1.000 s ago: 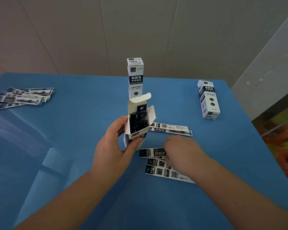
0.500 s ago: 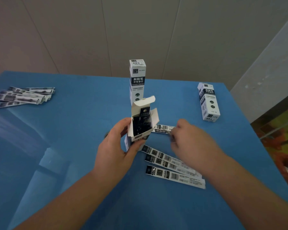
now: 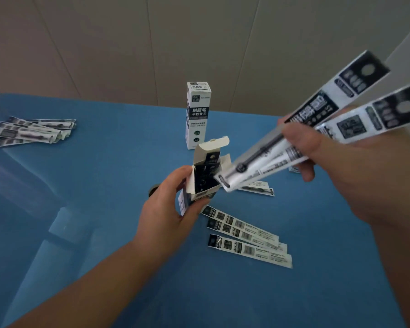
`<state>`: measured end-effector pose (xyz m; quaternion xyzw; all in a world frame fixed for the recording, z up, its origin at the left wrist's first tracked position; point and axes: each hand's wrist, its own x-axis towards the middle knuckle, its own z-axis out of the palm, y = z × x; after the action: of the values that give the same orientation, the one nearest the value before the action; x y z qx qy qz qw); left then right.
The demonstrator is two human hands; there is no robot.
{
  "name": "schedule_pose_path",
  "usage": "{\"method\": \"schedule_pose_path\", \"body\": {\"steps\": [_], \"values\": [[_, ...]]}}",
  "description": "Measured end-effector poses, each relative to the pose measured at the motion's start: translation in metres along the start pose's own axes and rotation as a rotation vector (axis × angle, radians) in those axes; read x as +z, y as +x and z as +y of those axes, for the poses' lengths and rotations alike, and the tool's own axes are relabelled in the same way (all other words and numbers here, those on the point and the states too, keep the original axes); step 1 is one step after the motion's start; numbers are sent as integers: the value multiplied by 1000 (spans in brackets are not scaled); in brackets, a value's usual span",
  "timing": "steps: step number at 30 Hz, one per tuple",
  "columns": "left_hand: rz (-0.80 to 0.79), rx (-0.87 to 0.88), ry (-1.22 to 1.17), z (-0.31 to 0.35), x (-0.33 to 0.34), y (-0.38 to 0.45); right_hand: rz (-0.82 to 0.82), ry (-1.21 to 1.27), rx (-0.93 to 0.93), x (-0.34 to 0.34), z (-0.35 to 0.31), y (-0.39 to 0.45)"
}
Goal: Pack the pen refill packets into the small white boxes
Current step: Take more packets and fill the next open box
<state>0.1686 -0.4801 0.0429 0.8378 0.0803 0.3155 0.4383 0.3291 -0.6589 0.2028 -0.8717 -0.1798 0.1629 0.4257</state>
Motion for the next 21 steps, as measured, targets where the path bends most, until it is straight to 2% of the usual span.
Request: {"method": "schedule_pose_path", "body": {"steps": [2,4,6,8,9,11,14,17,21], "values": [[-8,2,1,1,0,0,-8,45,43,6,-7,14],[-19,-11,-2,1,-1,-1,-39,-95,60,14,-13,18],[-27,-6,3,0,-1,-1,33,-181,-130,15,-15,1],[-27,6,3,0,-1,-1,135,-105,-441,11,-22,-33],[-22,12,1,0,-1,0,136,-56,-519,10,-28,-43],[-14,20,0,0,-1,-1,97,-86,-603,7,-34,-46],[-9,20,-3,-1,-1,-1,35,-348,-784,6,-45,-36],[-9,12,-5,-3,-1,-2,-11,-428,-907,3,-50,-35],[-12,13,-9,-2,0,-1,-103,-530,-898,11,-51,-25]]}}
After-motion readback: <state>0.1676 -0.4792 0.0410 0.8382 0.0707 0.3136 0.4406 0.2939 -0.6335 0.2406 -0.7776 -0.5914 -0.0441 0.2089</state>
